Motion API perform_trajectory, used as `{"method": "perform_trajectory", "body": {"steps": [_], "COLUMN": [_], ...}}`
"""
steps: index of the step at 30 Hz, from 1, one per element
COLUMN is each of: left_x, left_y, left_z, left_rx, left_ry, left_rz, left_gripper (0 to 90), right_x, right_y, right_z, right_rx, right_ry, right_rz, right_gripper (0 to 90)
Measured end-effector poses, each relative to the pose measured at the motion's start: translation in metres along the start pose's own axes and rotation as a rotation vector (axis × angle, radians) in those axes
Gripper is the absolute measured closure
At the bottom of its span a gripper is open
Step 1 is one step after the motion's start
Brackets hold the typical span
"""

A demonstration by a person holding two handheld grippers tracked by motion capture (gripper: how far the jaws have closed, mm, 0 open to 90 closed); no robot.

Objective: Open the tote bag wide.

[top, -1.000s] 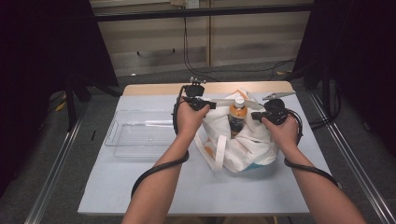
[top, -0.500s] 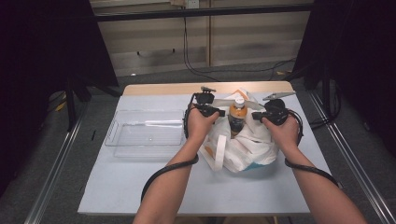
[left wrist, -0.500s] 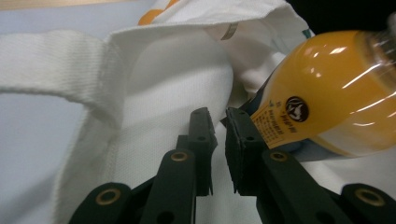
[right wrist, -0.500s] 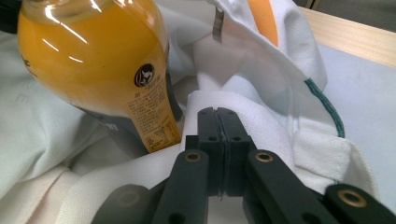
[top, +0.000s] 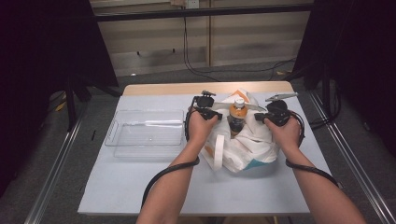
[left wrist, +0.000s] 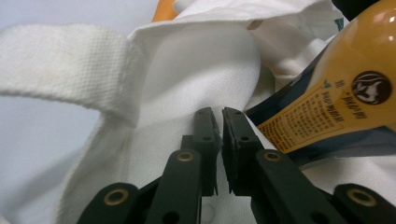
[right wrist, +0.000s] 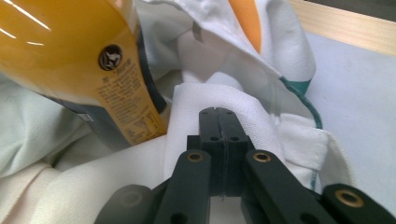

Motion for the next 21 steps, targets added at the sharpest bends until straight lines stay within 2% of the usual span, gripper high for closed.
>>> {"method": "perform_trajectory", "body": {"steps": [2, 3, 4, 7, 10, 11, 14, 16, 21], "left_x": [0.0, 0.001, 0.0, 0.001, 0.0, 0.001, 0.001, 0.001, 0.001], "left_y": [-0.002, -0.001, -0.003, -0.003, -0.005, -0.005, -0.006, -0.006, -0.005], "left_z": [0.002, 0.002, 0.003, 0.004, 0.006, 0.007, 0.009, 0.009, 0.01], "left_rx": [0.005, -0.013, 0.003, -0.008, -0.001, -0.013, -0.006, -0.016, -0.024], "left_ry": [-0.006, 0.005, -0.009, -0.002, -0.014, -0.009, -0.018, -0.009, -0.003], "left_rz": [0.0, 0.002, 0.0, 0.0, -0.001, 0.0, -0.001, 0.002, 0.005], "left_gripper": [85.1, 85.1, 85.1, 85.2, 85.4, 85.4, 85.4, 85.4, 84.6], "right_x": [0.001, 0.001, 0.002, 0.006, 0.009, 0.01, 0.013, 0.013, 0.009], "right_y": [0.002, 0.004, 0.005, 0.007, 0.009, 0.01, 0.014, 0.014, 0.012], "right_z": [0.001, 0.002, 0.003, 0.006, 0.01, 0.012, 0.016, 0.017, 0.016], "right_rx": [0.006, 0.007, 0.013, 0.015, 0.03, 0.04, 0.064, 0.079, 0.064], "right_ry": [-0.002, -0.005, -0.007, -0.012, -0.019, -0.023, -0.024, -0.015, -0.001], "right_rz": [0.002, 0.004, 0.008, 0.011, 0.009, 0.01, -0.001, -0.008, -0.01], "right_gripper": [90.0, 90.0, 90.0, 90.0, 90.0, 90.0, 90.0, 90.0, 90.0]}}
Point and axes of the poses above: each handheld gripper's, and its own axes: x roughly forward along the jaws, z roughly out of its underside, y roughly to its right, the point moved 8 cm from there along x, roughly forward along the jaws, and after that the axes turned 5 degrees about -y, right-handed, at the moved point
